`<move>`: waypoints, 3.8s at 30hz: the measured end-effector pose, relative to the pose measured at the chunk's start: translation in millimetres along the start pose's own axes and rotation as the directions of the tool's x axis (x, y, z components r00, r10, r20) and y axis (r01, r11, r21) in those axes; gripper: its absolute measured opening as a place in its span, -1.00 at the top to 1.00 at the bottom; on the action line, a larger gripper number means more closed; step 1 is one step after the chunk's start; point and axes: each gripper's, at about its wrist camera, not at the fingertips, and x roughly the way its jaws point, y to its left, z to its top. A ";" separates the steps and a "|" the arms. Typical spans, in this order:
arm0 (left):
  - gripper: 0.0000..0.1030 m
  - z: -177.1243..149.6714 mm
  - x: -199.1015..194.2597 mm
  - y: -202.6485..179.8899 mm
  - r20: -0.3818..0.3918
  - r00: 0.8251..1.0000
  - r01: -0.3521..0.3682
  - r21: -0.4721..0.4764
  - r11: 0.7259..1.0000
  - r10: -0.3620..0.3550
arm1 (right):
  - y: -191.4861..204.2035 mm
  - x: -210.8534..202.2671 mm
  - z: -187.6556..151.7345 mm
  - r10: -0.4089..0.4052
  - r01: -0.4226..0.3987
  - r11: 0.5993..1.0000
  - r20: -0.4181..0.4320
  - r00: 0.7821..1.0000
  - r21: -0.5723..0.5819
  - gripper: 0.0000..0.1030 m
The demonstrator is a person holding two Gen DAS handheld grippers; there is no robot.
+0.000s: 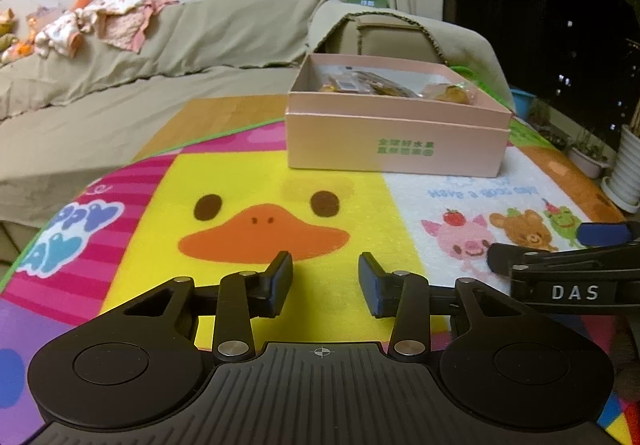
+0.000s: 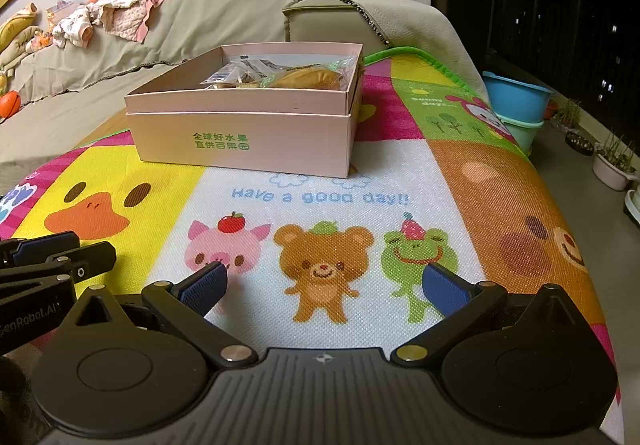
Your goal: Organize objects
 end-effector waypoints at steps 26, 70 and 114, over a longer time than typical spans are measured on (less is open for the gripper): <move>-0.13 1.0 4.5 -3.7 -0.005 0.999 0.052 -0.012 0.999 -0.052 | 1.9 -1.6 -0.2 -0.011 0.011 1.000 -0.001 1.000 0.007 -1.00; -0.14 1.3 3.3 -4.1 -0.001 0.999 0.052 -0.020 0.998 -0.052 | 2.8 -1.8 -0.9 -0.014 0.014 1.000 -0.001 1.000 0.004 -1.00; -0.14 1.5 4.6 -1.8 -0.004 0.999 0.055 -0.022 0.998 -0.055 | 2.9 -1.8 -0.7 -0.014 0.014 1.000 -0.001 1.000 0.005 -1.00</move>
